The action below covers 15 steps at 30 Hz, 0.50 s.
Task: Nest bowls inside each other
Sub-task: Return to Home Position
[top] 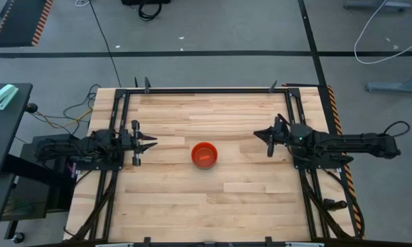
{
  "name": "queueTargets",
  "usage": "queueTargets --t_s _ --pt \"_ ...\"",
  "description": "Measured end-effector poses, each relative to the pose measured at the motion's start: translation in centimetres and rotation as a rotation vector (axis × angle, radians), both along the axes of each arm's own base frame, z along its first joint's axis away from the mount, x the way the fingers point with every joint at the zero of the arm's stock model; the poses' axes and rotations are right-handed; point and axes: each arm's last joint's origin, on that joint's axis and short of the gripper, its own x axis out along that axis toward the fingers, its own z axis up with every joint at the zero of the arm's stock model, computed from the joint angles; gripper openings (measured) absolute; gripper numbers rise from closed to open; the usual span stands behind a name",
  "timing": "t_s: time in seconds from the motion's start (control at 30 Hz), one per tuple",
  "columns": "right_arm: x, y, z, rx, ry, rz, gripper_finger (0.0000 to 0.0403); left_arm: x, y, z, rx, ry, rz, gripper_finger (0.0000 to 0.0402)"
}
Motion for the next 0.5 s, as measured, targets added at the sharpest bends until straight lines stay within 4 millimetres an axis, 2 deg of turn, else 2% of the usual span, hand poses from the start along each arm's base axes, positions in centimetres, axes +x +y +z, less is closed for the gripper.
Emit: queueTargets --t_s 0.23,0.5 --pt "0.0 -0.5 0.7 -0.014 -0.075 -0.034 0.0019 0.0 0.0 0.0 0.000 0.000 0.000 0.0090" --pt "-0.2 -0.4 1.8 -0.046 -0.180 0.002 0.0019 0.0 0.0 0.0 0.000 0.000 0.000 0.0080"
